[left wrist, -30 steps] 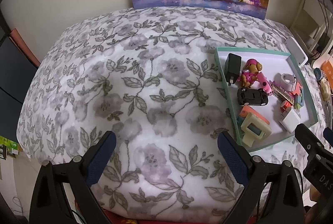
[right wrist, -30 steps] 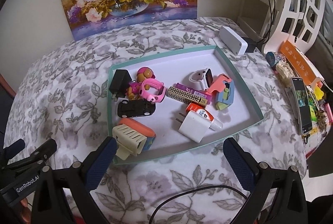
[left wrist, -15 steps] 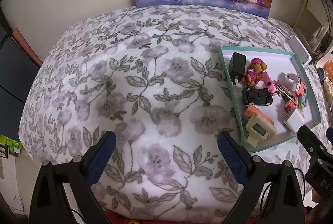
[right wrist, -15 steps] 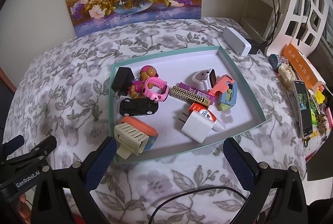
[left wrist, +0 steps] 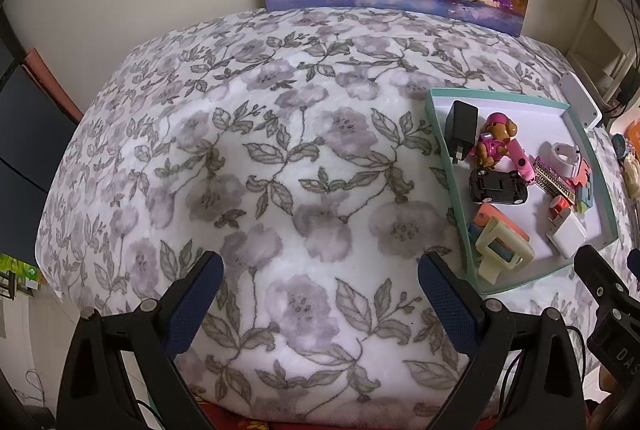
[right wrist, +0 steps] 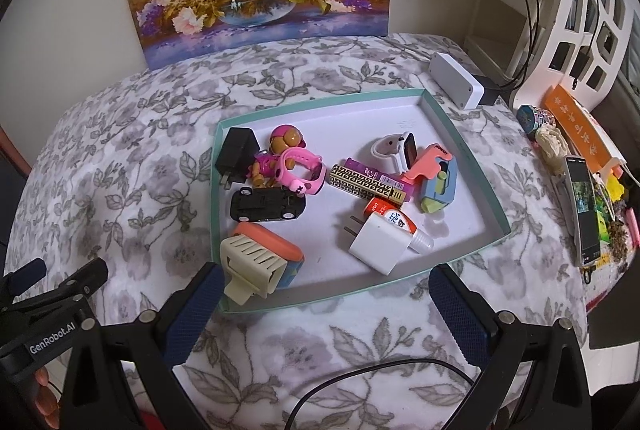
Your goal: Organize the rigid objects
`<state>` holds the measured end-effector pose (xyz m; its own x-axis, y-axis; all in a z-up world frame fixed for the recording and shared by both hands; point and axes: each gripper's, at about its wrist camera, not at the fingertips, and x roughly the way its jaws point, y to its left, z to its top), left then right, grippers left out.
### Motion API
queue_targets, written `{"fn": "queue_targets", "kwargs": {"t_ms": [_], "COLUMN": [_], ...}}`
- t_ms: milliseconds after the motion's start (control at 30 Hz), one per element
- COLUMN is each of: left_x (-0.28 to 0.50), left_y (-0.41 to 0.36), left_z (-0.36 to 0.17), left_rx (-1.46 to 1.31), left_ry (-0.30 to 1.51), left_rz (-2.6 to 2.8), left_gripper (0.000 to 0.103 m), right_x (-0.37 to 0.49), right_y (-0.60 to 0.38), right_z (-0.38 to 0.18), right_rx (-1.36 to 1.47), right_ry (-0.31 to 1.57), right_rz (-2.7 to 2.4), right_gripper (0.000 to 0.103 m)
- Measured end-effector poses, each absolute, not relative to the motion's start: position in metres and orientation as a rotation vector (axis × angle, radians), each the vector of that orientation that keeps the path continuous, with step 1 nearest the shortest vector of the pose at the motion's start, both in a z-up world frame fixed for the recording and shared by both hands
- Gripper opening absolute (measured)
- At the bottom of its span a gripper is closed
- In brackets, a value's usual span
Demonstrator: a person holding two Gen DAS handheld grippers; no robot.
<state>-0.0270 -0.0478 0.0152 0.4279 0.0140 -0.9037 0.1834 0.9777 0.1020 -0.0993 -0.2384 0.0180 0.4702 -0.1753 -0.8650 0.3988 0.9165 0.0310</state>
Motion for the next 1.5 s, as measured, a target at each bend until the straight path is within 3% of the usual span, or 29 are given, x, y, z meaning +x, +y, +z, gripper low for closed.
{"fn": "queue_targets", "kwargs": {"t_ms": [1500], "left_x": [-0.0275], "left_y": [-0.044], "left_z": [0.0189], "left_rx": [0.185], "left_ry": [1.098], "left_rz": [-0.078], "left_gripper": [0.098], "right_x": [-0.0993], "right_y": [-0.238], "right_z": [0.016], "right_rx": [0.237], "right_ry": [1.029], "right_rz": [-0.357], "right_gripper": [0.103]}}
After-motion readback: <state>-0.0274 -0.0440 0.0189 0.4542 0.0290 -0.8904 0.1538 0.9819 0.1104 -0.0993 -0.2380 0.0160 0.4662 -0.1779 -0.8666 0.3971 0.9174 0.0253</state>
